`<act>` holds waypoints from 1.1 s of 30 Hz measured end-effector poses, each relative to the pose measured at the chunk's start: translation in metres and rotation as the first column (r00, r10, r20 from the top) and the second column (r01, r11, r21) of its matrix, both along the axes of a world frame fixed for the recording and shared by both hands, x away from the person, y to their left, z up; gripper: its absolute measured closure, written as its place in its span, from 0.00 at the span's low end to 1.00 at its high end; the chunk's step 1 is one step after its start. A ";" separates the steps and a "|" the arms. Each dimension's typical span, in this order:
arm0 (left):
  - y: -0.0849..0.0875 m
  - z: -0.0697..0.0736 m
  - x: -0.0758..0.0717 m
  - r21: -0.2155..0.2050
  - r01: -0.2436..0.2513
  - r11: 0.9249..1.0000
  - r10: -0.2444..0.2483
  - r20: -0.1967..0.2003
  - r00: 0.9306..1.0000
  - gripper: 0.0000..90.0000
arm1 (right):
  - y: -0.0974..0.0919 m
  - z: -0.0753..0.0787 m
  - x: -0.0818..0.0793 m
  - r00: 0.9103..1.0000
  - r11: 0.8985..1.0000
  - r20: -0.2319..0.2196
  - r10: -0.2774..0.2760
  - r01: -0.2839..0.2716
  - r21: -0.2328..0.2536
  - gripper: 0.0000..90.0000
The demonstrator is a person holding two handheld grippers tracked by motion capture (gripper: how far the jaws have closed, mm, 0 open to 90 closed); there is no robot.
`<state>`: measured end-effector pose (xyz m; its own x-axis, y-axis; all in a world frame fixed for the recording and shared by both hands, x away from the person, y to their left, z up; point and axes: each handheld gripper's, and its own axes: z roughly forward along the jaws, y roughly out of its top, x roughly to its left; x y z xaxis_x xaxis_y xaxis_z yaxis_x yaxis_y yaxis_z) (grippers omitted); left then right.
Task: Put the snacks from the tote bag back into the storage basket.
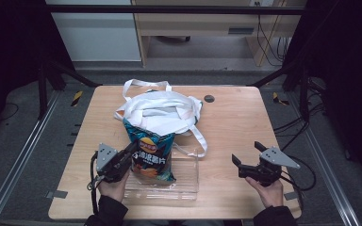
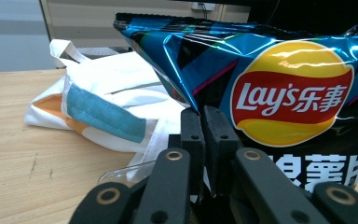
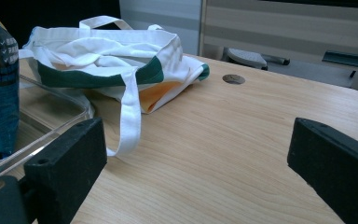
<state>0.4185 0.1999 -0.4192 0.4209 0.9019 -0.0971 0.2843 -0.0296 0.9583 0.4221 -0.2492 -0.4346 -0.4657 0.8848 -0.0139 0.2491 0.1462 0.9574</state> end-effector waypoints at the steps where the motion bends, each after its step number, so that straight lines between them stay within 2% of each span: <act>1: 0.000 0.000 0.000 0.003 0.000 1.000 0.000 0.002 1.000 0.95 | 0.000 0.000 0.000 1.000 1.000 0.000 0.000 0.000 0.000 0.05; 12: 0.005 0.002 -0.002 0.002 0.011 1.000 -0.011 0.007 1.000 0.82 | -0.001 0.001 0.000 1.000 1.000 0.007 0.000 0.000 0.004 0.05; 19: 0.011 0.008 -0.006 0.006 0.043 0.999 -0.043 0.020 0.999 0.72 | -0.001 0.001 -0.001 1.000 1.000 0.009 0.005 -0.005 0.009 0.05; 26: 0.023 0.013 -0.015 0.055 0.052 0.997 -0.054 0.050 0.997 0.63 | -0.002 0.002 -0.001 1.000 1.000 0.009 0.004 -0.005 0.013 0.05; 33: 0.041 0.014 -0.019 0.063 0.051 0.997 -0.054 0.041 0.998 0.56 | -0.002 0.002 -0.002 1.000 1.000 0.010 0.004 -0.004 0.014 0.05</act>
